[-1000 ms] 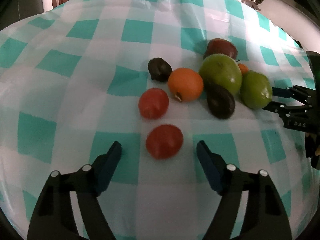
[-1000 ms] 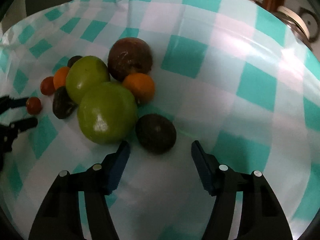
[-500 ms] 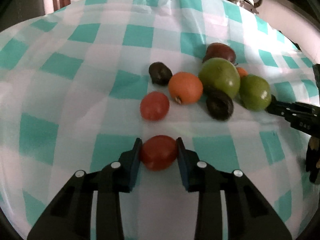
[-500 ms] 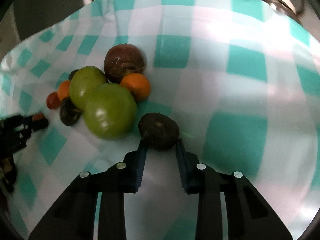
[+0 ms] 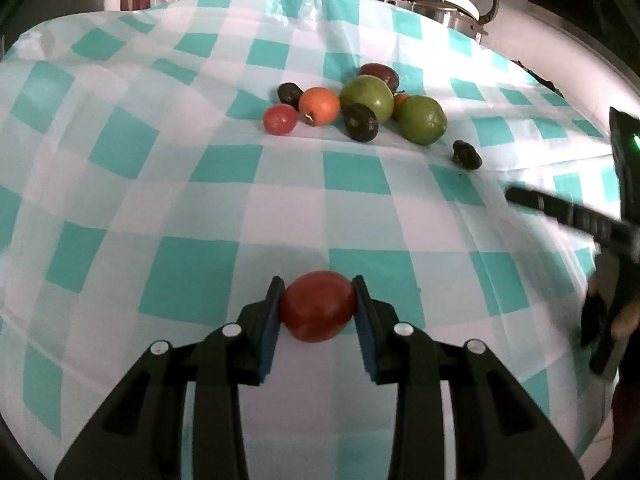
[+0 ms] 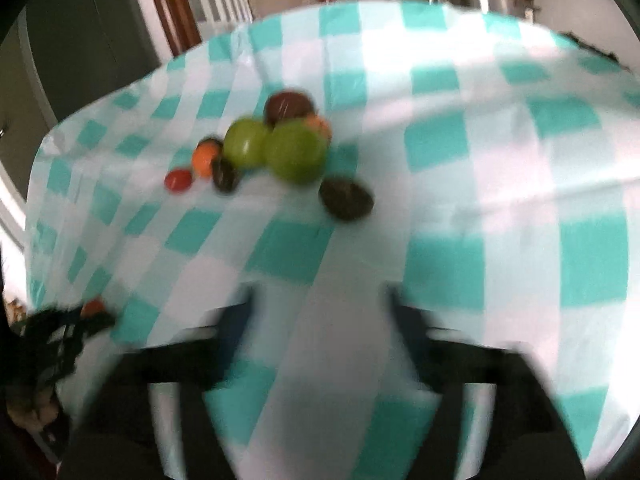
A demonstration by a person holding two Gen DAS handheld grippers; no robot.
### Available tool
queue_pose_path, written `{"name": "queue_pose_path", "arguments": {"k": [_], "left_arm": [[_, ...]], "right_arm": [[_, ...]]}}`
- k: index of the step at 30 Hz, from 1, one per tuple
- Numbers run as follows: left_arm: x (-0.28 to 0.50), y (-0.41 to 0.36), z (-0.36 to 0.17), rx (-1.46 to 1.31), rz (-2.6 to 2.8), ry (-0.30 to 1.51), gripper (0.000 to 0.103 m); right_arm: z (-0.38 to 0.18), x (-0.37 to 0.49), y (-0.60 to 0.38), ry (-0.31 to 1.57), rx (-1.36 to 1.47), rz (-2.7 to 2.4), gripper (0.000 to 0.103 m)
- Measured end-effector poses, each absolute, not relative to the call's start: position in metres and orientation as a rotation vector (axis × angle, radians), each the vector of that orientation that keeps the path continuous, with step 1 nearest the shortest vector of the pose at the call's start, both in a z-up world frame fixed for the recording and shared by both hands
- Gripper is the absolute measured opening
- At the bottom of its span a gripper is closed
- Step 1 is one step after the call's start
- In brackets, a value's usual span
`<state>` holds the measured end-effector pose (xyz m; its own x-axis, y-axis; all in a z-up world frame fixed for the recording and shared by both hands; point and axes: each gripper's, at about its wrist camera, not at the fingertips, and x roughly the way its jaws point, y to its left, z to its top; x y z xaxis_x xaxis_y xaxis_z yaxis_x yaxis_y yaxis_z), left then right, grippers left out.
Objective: Organize fruits
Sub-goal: 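Carry the tomato and dark fruit into the white box while both tools open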
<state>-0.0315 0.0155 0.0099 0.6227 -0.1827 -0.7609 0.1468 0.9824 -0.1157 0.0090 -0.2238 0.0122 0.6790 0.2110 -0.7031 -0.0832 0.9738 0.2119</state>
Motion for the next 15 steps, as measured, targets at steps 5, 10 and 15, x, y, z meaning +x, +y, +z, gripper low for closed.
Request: {"name": "queue_pose_path", "arguments": {"k": [5, 10, 15], "left_arm": [[-0.034, 0.023, 0.011, -0.082, -0.194, 0.869, 0.035], [-0.032, 0.031, 0.010, -0.133, -0.220, 0.880, 0.035], [-0.032, 0.033, 0.010, -0.151, -0.232, 0.877, 0.035]], "right_arm": [[0.003, 0.068, -0.208, 0.878, 0.064, 0.115, 0.079], [-0.007, 0.089, -0.199, 0.903, 0.007, 0.074, 0.040], [-0.005, 0.036, -0.203, 0.860, 0.072, 0.087, 0.039]]}}
